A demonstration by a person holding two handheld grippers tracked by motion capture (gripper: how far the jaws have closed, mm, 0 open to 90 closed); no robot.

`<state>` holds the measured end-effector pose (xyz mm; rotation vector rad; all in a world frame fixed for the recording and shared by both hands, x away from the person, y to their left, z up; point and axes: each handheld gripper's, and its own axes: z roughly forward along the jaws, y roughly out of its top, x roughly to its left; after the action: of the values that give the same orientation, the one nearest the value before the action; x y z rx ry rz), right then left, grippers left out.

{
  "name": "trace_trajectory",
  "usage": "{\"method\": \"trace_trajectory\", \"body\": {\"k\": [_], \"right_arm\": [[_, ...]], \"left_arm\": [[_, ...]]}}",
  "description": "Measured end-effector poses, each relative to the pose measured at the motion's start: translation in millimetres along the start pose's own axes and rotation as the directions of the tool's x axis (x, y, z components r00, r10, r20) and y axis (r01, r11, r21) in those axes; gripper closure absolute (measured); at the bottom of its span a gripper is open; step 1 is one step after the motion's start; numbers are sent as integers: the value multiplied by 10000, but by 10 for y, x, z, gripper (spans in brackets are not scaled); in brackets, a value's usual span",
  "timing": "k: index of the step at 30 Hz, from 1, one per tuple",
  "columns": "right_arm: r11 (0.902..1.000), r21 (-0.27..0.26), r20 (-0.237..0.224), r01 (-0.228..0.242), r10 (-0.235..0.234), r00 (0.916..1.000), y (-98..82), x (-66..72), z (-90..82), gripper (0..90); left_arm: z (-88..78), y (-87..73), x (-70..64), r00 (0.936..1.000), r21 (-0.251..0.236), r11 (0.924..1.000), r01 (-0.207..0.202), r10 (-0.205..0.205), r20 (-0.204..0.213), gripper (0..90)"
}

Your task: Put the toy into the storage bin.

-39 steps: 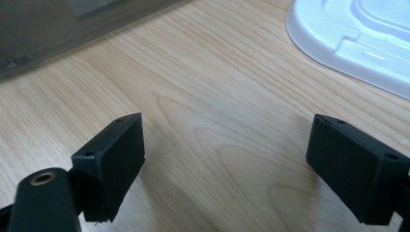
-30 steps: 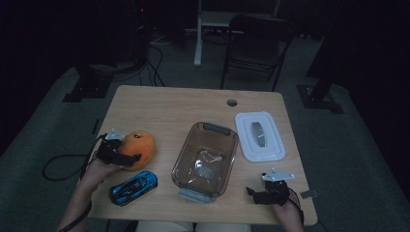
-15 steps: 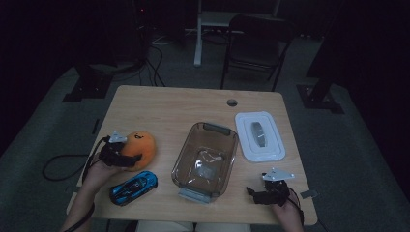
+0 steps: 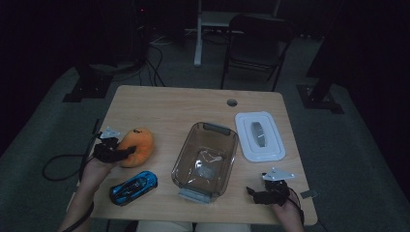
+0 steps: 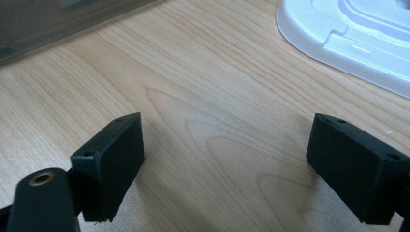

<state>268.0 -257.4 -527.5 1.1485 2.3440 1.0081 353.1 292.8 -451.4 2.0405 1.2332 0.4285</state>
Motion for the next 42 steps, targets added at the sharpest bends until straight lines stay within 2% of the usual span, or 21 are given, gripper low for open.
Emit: {"method": "trace_trajectory", "body": {"k": [5,12,15,18,20,25,28,30,33,34,36,37,38,41,42], "right_arm": [[10000,-6,-10,-10,10,10000,0,-1,0,129],[10000,0,16,-8,8,10000,0,0,1,129],[10000,0,18,-6,6,10000,0,0,1,129],[10000,-1,17,-8,8,10000,0,0,1,129],[10000,-7,21,4,-4,10000,0,-1,1,129],[10000,3,15,-10,10,10000,0,0,0,129],[10000,0,17,-7,7,10000,0,0,1,129],[10000,0,17,-9,9,10000,0,0,1,129],[10000,-2,20,-6,6,10000,0,0,0,129],[10000,-2,15,-14,14,10000,0,0,0,129],[10000,-9,21,-4,4,10000,0,0,1,129],[10000,-12,23,0,0,10000,0,-1,1,129],[10000,-12,22,-2,2,10000,0,0,1,129],[10000,-13,21,1,-1,10000,0,-1,1,129],[10000,-15,20,3,-3,10000,0,-1,1,130]], "left_arm": [[-137,101,-28,10000,-371,9993,-2,5,75,578],[-240,254,-167,9973,-305,9971,-693,700,231,580],[-275,326,-233,9944,-287,9949,-966,977,399,580],[-291,396,-290,9919,-297,9947,-986,1006,771,579],[-301,443,-349,9891,-237,9922,-1223,1238,792,579],[-345,587,-494,9808,-543,9861,-1573,1624,1079,579],[-360,657,-542,9785,-645,9844,-1638,1704,1161,579],[-395,773,-645,9712,-816,9769,-1974,2063,1194,579],[-432,886,-731,9635,-1003,9707,-2184,2308,1355,579],[-445,927,-761,9587,-1072,9662,-2343,2480,1392,578],[-458,966,-795,9581,-1186,9648,-2346,2502,1397,578],[-480,1049,-861,9465,-1340,9546,-2659,2849,1514,577],[-486,1085,-898,9418,-1452,9515,-2711,2934,1640,577],[-482,1164,-1030,9053,-1933,9240,-3298,3676,2129,575],[-473,1189,-1073,8960,-1941,9199,-3408,3803,2293,575]]}}
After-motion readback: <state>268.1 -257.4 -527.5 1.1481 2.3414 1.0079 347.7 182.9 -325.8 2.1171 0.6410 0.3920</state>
